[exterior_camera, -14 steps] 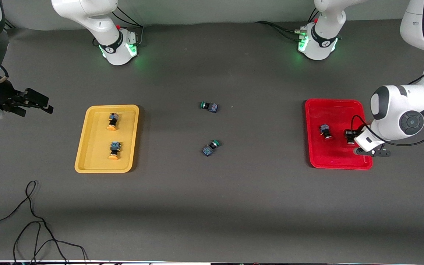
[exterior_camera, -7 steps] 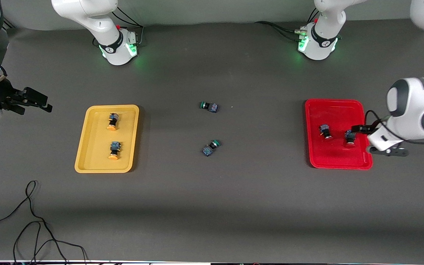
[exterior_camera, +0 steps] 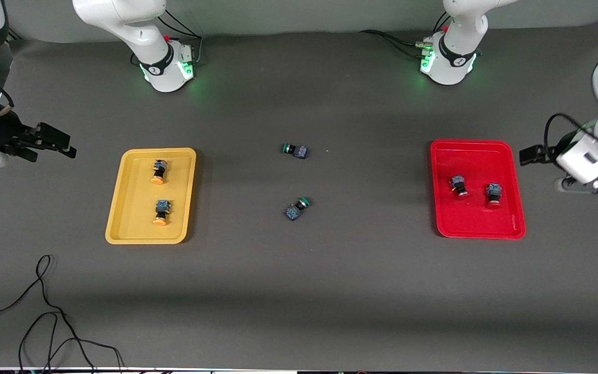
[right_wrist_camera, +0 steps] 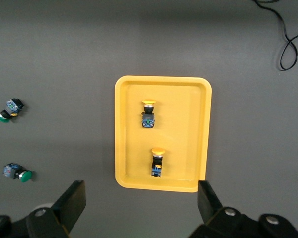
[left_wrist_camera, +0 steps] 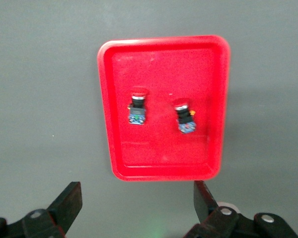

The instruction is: Place red and yellow buttons in trays

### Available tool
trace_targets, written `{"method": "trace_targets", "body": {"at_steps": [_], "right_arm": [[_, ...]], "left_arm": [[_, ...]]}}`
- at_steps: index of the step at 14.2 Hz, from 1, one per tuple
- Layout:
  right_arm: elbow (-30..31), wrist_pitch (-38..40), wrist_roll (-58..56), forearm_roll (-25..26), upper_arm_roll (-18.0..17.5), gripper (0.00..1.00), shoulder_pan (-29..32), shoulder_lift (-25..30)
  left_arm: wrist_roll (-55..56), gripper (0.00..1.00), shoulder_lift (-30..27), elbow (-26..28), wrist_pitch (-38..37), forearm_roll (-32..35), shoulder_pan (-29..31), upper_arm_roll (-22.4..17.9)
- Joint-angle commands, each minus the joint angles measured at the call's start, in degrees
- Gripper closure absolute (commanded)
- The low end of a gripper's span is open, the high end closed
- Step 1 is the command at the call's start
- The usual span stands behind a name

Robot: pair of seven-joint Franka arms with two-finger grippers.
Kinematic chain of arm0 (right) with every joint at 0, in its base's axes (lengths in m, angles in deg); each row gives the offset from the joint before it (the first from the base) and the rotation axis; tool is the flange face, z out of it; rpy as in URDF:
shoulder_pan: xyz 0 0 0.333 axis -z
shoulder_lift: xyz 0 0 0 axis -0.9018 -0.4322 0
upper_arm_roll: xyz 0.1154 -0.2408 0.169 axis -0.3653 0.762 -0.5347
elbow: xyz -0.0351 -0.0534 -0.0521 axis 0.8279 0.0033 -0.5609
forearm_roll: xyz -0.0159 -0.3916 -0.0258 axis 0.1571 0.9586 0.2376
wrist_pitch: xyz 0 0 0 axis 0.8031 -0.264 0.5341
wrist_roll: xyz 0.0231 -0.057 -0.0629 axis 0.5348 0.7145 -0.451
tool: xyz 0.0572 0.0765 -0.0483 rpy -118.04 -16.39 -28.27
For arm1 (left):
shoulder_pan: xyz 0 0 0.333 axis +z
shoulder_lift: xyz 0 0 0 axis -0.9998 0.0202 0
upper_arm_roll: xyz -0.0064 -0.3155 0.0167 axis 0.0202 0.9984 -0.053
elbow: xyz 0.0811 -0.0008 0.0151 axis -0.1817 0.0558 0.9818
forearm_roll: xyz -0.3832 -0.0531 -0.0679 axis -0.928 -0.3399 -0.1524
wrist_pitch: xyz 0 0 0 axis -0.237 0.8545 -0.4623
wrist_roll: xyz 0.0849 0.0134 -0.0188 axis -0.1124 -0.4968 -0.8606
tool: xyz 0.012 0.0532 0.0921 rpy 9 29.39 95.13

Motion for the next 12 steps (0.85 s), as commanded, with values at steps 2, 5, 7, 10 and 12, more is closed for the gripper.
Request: {"method": "trace_targets", "body": {"at_steps": [2, 5, 7, 10, 12], "right_arm": [[-0.45, 0.37, 1.25, 1.61, -0.97, 0.0, 0.11, -0.26], [-0.54, 0.38, 0.72, 1.17, -1.59, 0.0, 0.11, -0.17], [-1.33, 0.37, 0.89, 1.43, -1.59, 0.0, 0.11, -0.17], [-1.42, 0.55, 1.24, 1.6, -1.59, 0.0, 0.2, -0.26], [-1.33, 1.08, 1.25, 1.61, -1.59, 0.0, 0.28, -0.26]], "left_arm": [[0.1, 0.0, 1.18, -8.94, -6.46, -3.2, -1.08, 1.11], [0.55, 0.0, 1.19, -9.57, -6.11, -3.38, -9.74, -5.61], [0.55, 0.0, 1.1, -9.91, -5.93, -3.46, -20.29, -16.15], [0.29, 0.0, 0.48, -10.09, -6.19, -3.46, -22.53, -18.58], [0.29, 0.0, 0.48, -10.71, -6.63, -3.46, -22.53, -18.49]]}}
